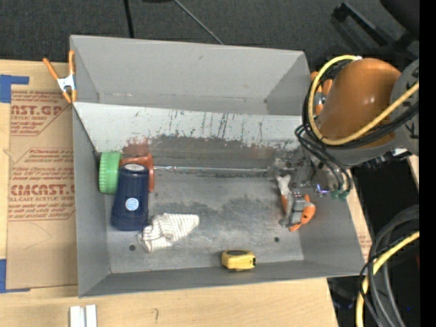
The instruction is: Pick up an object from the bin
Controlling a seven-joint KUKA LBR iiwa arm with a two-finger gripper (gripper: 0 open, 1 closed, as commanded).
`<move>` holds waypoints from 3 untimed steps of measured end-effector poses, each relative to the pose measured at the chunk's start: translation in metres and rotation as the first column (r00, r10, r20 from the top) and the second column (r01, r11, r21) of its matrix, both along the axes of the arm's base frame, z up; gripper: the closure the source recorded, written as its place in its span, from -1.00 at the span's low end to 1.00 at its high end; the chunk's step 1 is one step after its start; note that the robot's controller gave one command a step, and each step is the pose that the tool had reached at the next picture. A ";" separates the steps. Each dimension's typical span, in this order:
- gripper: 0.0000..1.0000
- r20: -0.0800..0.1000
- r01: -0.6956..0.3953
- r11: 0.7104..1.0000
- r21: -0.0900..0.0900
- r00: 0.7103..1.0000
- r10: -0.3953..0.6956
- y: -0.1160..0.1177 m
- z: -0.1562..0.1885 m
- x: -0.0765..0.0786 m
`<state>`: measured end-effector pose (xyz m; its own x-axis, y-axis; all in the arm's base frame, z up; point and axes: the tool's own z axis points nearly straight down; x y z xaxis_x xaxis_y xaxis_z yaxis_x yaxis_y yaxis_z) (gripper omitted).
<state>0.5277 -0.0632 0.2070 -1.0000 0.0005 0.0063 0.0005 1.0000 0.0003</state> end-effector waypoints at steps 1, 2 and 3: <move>-1.00 0.008 -0.001 1.000 -0.001 1.000 0.001 0.000 0.004 0.002; -1.00 0.017 -0.027 1.000 -0.002 0.999 0.027 -0.020 -0.038 0.001; 1.00 0.007 -0.303 0.953 0.002 0.953 0.303 -0.083 -0.128 0.003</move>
Offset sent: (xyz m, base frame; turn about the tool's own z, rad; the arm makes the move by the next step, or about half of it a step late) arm -0.0075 -0.0667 -0.1370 -0.0734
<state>0.5311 -0.1462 0.0789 -0.9530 -0.3030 -0.0008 -0.3031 0.9530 0.0020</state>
